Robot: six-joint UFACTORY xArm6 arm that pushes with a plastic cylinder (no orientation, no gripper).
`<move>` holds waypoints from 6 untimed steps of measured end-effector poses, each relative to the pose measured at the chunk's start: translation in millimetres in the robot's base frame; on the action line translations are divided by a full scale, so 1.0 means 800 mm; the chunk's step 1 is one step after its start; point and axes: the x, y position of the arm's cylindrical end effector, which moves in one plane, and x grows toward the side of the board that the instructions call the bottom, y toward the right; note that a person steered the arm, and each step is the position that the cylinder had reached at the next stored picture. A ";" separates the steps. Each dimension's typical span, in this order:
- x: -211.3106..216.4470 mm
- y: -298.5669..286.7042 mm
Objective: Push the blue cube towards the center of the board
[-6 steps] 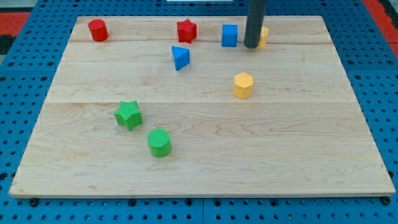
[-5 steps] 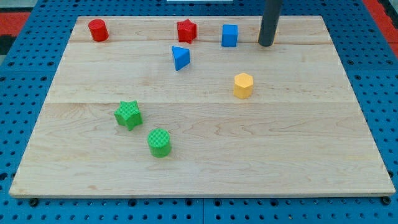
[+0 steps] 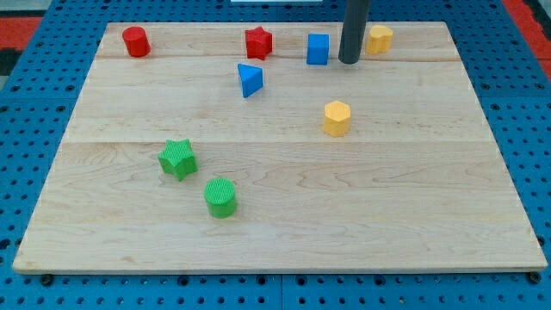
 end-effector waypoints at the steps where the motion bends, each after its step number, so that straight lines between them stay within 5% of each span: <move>1: -0.011 0.000; 3: -0.065 -0.055; 6: 0.034 -0.112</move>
